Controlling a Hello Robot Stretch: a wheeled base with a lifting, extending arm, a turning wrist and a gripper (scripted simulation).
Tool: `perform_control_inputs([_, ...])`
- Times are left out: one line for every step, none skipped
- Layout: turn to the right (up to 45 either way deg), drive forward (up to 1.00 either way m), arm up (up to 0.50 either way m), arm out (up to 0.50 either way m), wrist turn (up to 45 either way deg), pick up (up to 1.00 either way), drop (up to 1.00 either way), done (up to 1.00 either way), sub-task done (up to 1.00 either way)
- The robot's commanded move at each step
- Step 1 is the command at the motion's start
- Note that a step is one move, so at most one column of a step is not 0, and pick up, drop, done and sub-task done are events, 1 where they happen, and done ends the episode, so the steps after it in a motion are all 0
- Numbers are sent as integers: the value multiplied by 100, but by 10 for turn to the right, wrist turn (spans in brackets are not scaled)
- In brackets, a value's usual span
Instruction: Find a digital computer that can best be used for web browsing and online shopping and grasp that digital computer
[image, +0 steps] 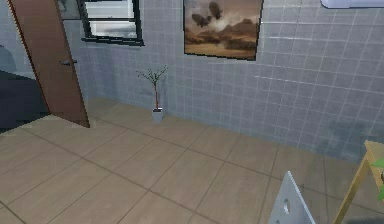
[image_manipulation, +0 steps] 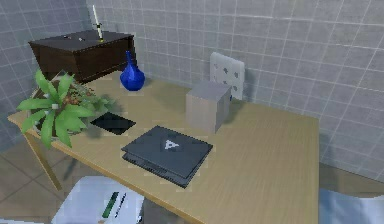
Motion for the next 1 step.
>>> perform_control_inputs([0, 0, 32, 0, 0, 0, 0, 0, 0])
